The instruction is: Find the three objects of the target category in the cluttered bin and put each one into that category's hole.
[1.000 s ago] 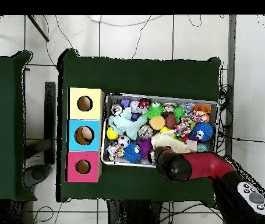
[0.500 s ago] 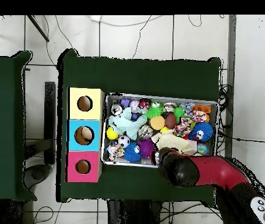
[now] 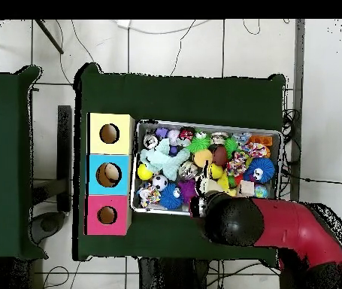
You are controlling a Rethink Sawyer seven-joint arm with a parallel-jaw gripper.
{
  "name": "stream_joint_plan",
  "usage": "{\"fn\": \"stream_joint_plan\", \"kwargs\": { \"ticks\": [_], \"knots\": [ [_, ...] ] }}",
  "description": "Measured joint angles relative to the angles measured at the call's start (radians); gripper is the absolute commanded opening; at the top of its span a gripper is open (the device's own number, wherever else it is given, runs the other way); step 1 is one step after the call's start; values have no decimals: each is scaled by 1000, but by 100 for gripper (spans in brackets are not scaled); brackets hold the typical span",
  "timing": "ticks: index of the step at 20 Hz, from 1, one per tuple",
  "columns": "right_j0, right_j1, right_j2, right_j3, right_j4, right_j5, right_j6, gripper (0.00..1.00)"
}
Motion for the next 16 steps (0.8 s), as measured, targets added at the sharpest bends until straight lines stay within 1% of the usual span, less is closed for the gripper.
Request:
{"fn": "stream_joint_plan", "kwargs": {
  "ticks": [5, 13, 14, 16],
  "knots": [
    [65, -81, 0, -27, 32, 107, 0, 0],
    [133, -144, 0, -90, 44, 227, 0, 0],
    [144, -158, 0, -108, 45, 253, 0, 100],
    [144, -162, 0, -114, 52, 255, 0, 100]
  ]
}}
